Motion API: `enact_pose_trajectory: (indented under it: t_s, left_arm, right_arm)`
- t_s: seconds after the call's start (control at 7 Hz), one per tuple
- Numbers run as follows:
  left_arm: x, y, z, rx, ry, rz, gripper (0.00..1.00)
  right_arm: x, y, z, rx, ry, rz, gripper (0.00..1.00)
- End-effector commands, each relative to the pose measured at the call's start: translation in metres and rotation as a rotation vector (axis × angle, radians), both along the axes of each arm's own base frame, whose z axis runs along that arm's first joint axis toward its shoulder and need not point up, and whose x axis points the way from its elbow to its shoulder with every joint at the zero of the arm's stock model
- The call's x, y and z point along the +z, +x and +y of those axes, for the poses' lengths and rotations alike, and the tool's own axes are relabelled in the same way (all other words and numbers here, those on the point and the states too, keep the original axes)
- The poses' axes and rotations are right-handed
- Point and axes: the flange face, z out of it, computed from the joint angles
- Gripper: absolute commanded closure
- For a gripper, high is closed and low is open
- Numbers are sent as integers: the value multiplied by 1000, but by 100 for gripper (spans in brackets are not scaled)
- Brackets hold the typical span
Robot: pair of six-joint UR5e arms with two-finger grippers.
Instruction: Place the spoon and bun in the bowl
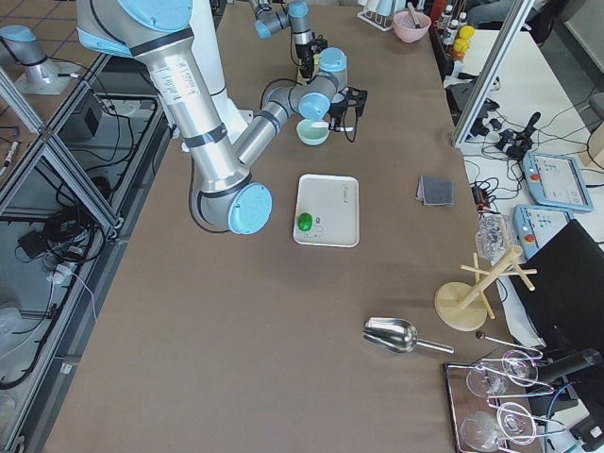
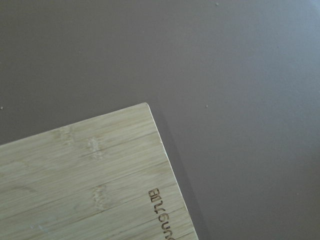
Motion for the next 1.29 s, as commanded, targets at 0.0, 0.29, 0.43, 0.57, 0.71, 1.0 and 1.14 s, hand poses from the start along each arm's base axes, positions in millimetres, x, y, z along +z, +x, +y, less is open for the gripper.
enact_pose_trajectory:
  t_s: [0.0, 0.29, 0.43, 0.57, 0.71, 1.0, 1.14]
  left_arm:
    - [-22, -15, 0, -9, 12, 39, 100]
    - [-46, -43, -25, 16, -23, 109, 100]
    - [-56, -55, -42, 17, -35, 138, 100]
    - [-60, -61, -51, 7, -31, 146, 100]
    - [-68, -58, -59, 3, -32, 147, 100]
    - [-87, -50, -72, -4, -40, 130, 100]
    - [-90, -44, -81, -10, -40, 129, 100]
  right_arm:
    - [-11, -3, 1, -3, 10, -13, 100]
    - [-32, -34, 16, -17, 43, -19, 100]
    - [-45, -55, 19, -17, 65, -16, 100]
    - [-47, -76, 15, -22, 66, 0, 100]
    - [-39, -101, 9, -19, 66, 34, 100]
    - [-36, -118, 8, -31, 57, 51, 100]
    - [-37, -127, 17, -48, 57, 49, 100]
